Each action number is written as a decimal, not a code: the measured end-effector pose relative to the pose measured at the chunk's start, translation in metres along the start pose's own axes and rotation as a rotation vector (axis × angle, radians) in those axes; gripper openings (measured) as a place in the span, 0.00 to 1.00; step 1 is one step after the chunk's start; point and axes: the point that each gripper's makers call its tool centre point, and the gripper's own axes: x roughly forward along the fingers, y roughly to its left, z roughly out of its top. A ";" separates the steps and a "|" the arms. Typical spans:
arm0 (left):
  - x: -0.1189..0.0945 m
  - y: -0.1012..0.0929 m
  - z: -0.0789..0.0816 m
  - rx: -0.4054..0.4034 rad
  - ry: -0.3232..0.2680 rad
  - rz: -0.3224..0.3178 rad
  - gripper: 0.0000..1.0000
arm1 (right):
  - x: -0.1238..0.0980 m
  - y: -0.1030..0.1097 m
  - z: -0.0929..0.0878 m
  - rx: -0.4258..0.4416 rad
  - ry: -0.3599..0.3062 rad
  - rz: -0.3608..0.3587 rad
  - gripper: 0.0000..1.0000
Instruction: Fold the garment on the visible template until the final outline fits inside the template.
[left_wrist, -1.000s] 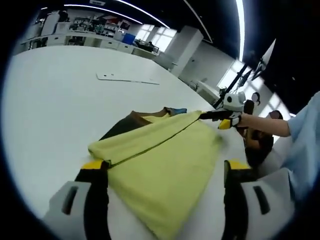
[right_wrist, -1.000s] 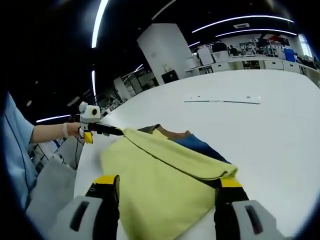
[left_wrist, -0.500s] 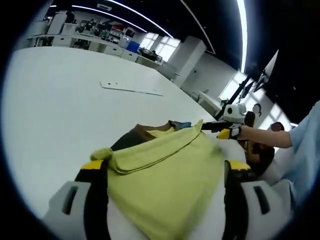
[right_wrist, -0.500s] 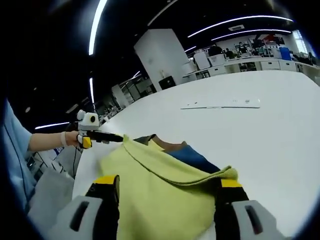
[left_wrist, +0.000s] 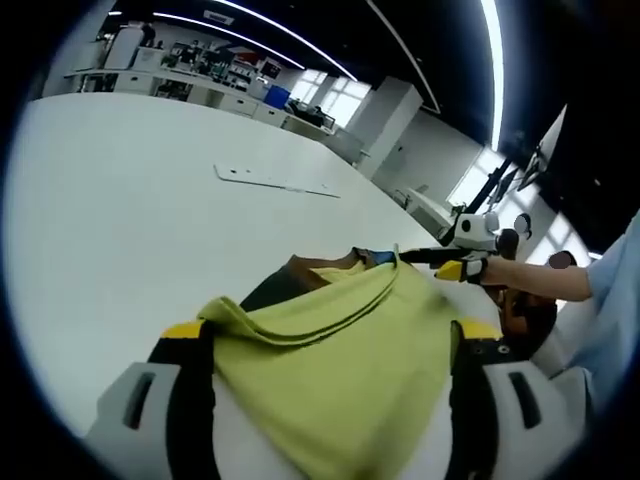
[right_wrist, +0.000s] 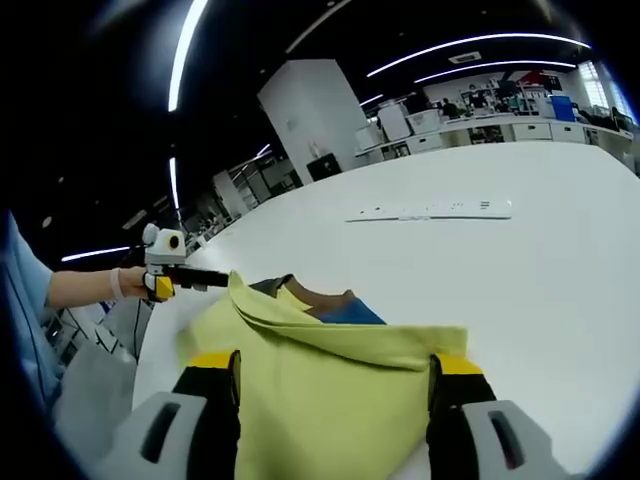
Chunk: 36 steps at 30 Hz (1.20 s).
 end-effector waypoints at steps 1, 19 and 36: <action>0.000 0.001 0.002 -0.012 -0.008 0.003 0.96 | 0.000 -0.001 0.000 0.002 0.000 -0.001 0.76; 0.005 0.008 0.001 -0.036 -0.009 0.015 0.98 | -0.001 -0.009 0.003 0.022 -0.010 -0.030 0.76; -0.010 -0.006 -0.004 0.101 0.033 0.026 0.99 | -0.012 0.013 0.002 -0.085 0.003 0.014 0.89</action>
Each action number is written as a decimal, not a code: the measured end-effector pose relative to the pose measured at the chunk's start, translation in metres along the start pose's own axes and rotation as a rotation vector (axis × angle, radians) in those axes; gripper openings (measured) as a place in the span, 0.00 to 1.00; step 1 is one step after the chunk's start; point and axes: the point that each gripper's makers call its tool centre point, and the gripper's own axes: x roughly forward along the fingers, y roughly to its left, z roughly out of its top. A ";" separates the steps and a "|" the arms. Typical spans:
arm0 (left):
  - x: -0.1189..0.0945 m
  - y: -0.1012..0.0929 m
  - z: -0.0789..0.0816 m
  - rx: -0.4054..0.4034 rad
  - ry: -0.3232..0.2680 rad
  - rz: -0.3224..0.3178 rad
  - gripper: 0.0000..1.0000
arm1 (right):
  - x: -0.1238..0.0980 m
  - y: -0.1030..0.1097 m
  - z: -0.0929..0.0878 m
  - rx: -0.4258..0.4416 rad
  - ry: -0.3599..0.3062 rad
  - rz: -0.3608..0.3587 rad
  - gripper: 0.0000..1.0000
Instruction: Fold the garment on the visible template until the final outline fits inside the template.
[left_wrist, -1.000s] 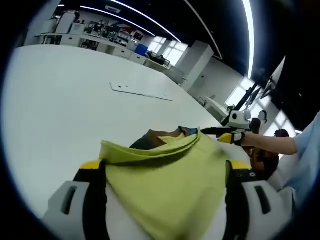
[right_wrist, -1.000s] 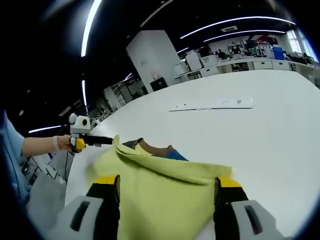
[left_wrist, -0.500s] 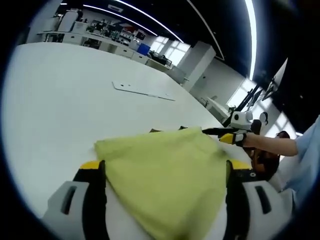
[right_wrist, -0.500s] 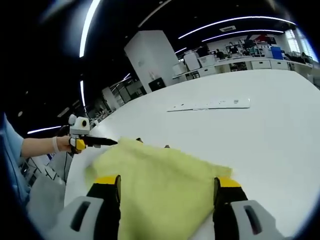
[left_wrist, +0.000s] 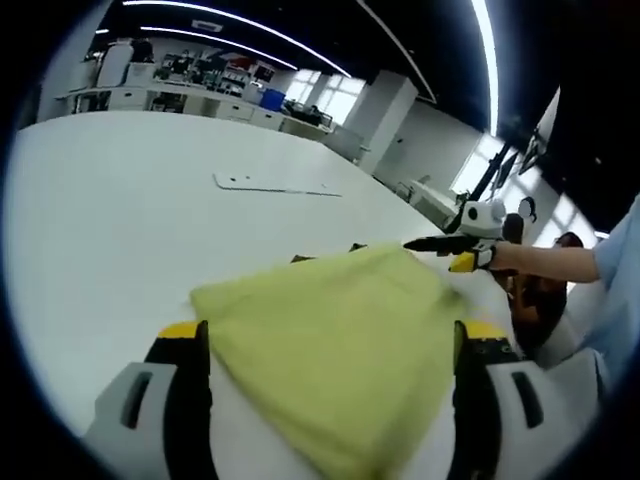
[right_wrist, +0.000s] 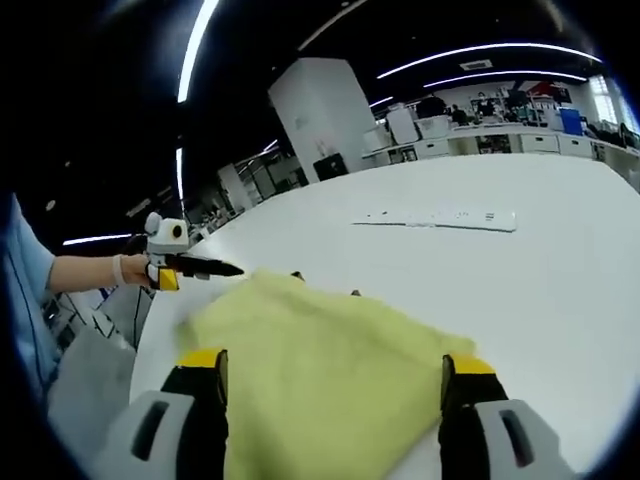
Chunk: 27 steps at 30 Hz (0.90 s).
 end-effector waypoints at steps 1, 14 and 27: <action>-0.001 0.000 -0.001 0.012 0.003 0.008 0.99 | -0.002 0.001 0.000 -0.006 -0.003 0.000 0.89; -0.027 -0.016 -0.012 0.080 0.032 0.014 0.98 | -0.037 0.006 -0.019 -0.003 -0.007 -0.041 0.87; -0.053 -0.026 -0.037 0.066 0.032 0.050 0.90 | -0.070 0.017 -0.041 -0.021 0.009 -0.074 0.80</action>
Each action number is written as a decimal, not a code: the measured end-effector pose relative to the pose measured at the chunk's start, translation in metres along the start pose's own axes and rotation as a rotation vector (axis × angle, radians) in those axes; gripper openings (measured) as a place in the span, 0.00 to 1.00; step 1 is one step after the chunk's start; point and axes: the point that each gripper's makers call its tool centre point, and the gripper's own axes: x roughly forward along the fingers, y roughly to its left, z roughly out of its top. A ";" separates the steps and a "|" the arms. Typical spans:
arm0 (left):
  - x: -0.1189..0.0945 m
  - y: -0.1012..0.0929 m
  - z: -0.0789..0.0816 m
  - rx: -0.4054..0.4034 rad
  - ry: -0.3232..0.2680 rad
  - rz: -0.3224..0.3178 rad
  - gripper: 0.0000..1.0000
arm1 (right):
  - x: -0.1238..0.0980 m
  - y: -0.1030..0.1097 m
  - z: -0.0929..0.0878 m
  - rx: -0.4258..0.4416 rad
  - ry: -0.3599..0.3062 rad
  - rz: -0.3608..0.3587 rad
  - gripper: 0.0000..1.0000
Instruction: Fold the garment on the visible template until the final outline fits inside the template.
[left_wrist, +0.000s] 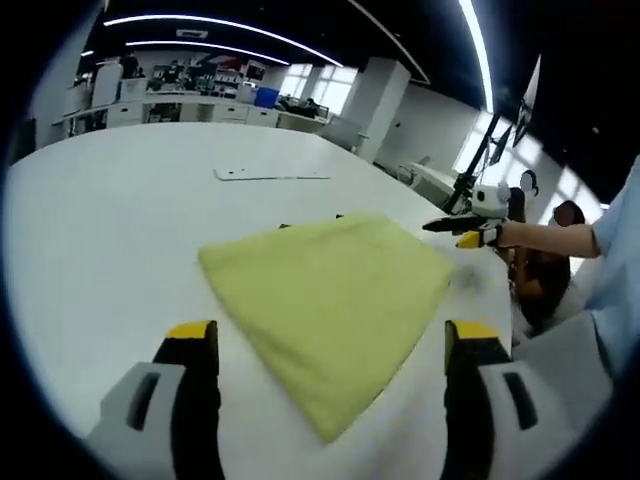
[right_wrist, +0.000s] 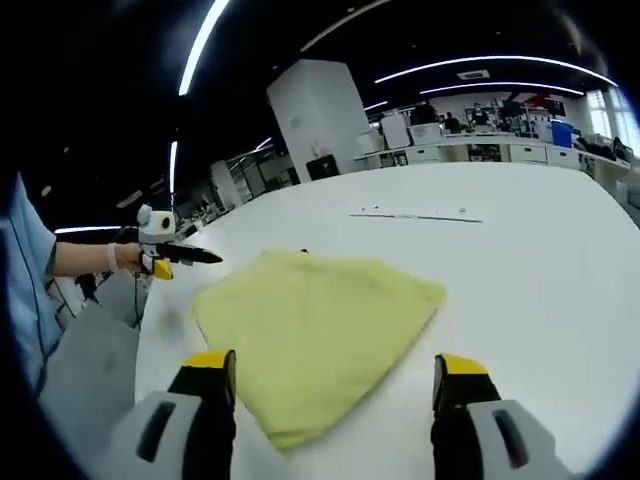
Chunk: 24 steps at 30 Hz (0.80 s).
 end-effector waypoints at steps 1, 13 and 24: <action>-0.001 0.000 -0.001 -0.004 -0.002 0.002 0.90 | -0.003 0.001 -0.003 0.002 0.004 -0.001 0.80; -0.014 -0.009 -0.019 -0.009 0.007 0.004 0.80 | -0.022 0.012 -0.020 0.048 -0.021 0.010 0.66; -0.018 -0.022 -0.047 -0.074 0.044 -0.018 0.62 | -0.026 0.023 -0.040 0.108 -0.021 0.053 0.53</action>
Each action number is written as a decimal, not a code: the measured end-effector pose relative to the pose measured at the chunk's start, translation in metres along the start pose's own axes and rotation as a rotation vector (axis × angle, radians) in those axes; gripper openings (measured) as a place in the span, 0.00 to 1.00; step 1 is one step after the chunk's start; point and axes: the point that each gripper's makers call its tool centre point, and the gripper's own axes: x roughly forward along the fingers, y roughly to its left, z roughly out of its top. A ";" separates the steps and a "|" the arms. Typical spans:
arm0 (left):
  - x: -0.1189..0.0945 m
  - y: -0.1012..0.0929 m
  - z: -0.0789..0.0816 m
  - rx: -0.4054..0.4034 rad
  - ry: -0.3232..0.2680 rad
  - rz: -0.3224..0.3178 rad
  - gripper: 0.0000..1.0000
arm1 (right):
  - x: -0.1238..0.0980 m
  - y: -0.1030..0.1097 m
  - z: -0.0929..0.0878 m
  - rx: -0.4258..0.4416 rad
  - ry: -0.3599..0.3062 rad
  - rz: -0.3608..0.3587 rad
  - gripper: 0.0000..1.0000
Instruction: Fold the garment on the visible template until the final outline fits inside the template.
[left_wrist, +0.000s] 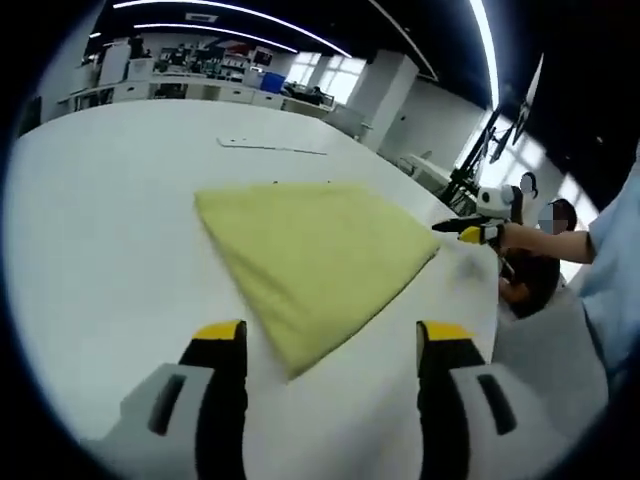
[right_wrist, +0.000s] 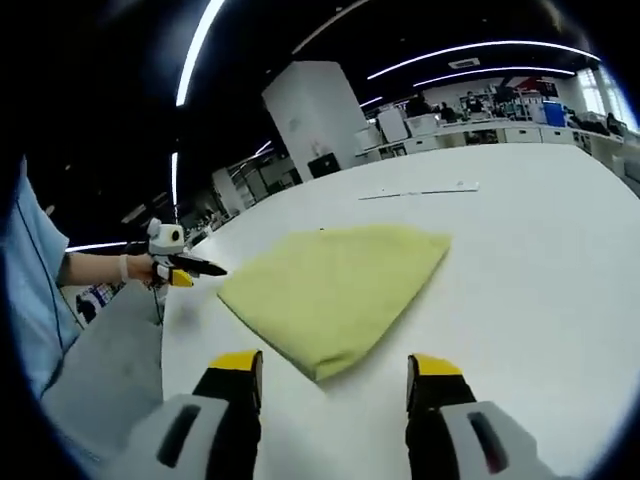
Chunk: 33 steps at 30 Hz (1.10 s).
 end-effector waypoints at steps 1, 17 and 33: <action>0.000 0.000 -0.002 -0.004 0.002 -0.001 0.59 | 0.000 0.000 -0.001 0.002 0.000 0.002 0.51; -0.001 0.015 -0.017 -0.128 0.001 0.037 0.21 | 0.010 0.012 -0.017 0.047 0.037 0.063 0.32; 0.002 0.019 -0.023 -0.186 0.022 0.029 0.00 | 0.016 0.002 -0.018 0.129 0.007 0.052 0.02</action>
